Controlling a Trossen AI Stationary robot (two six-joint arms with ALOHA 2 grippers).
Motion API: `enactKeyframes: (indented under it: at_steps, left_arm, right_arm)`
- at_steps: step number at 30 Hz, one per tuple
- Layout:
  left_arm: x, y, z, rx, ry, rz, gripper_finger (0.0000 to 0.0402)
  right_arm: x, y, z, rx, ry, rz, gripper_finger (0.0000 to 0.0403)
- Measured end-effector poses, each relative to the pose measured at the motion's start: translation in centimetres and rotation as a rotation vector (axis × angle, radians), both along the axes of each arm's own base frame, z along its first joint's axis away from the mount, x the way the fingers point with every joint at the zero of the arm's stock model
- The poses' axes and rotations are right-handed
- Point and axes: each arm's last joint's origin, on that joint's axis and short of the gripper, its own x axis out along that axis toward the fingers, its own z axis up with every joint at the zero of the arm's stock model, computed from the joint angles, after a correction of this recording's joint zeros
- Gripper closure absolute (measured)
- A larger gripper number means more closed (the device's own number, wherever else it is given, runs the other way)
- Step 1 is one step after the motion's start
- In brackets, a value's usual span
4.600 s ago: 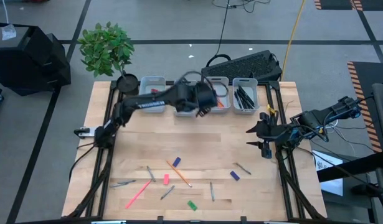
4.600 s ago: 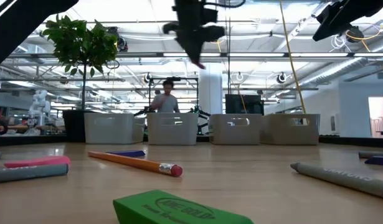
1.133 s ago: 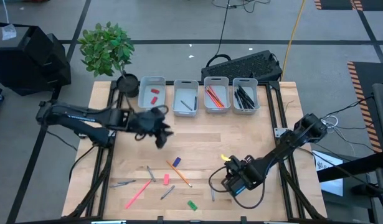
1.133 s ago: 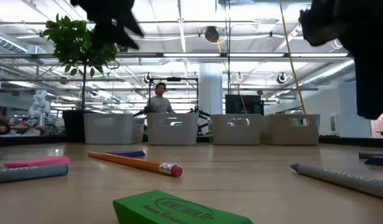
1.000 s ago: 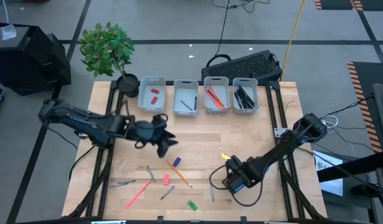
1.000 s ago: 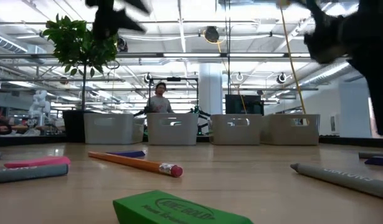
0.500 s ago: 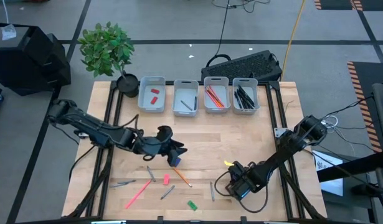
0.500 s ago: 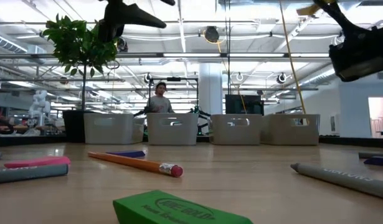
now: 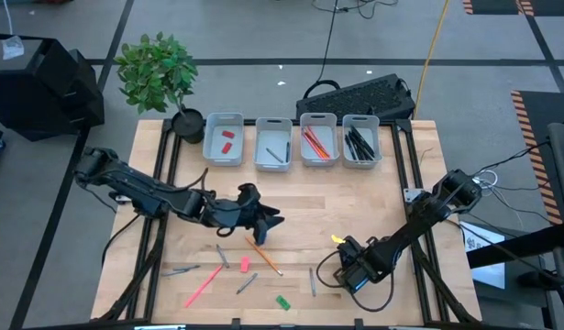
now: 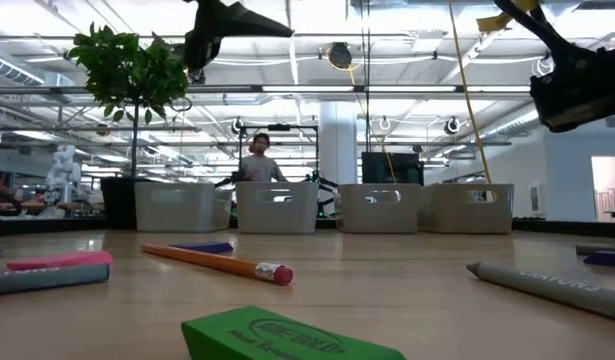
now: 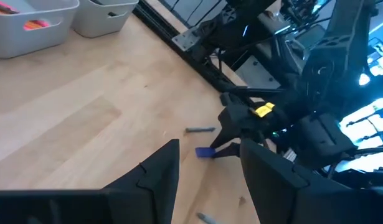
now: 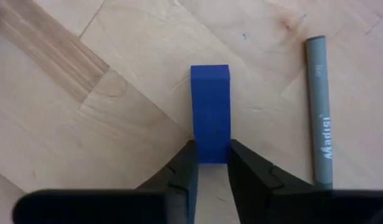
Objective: Sort crayons/erasers/pens/pencils in bins
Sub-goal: Put the blue eraser into the top left gray bin
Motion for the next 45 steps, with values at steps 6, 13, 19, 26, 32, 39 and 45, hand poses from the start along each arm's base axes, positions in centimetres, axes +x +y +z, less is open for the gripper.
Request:
enactKeyframes:
  at_steps: [6,13,19,26,32,39,45]
  left_arm:
    - [-0.3,-1.6,-0.1,-0.036,-0.011,-0.046,0.0229]
    - [-0.4,-2.5,-1.6,-0.154,0.096,-0.069,0.0229]
    - [0.7,-2.5,-3.2,-0.264,0.137,-0.068,0.0222]
    - [4.7,-1.8,-5.5,-0.512,-0.007,-0.055,0.015]
    - [6.9,-0.4,-8.8,-0.603,0.009,0.032,0.0114]
    - [10.4,0.1,-8.8,-0.58,-0.027,0.022,0.014]
    - [12.8,-0.3,-8.0,-0.574,-0.045,-0.008,0.0182]
  right_arm:
    - [-0.1,0.0,0.5,0.005,-0.019,0.015,0.0346]
    - [-0.4,0.0,3.7,-0.063,-0.183,0.18,0.0347]
    - [-0.8,-0.1,7.8,-0.195,-0.381,0.512,0.0348]
    - [0.0,-2.1,9.1,-0.303,-0.381,0.605,0.0348]
    - [1.2,-3.1,9.4,-0.314,-0.419,0.594,0.0348]
    - [1.9,-3.3,9.7,-0.323,-0.46,0.612,0.0348]
    - [2.0,-3.6,9.6,-0.322,-0.453,0.595,0.0348]
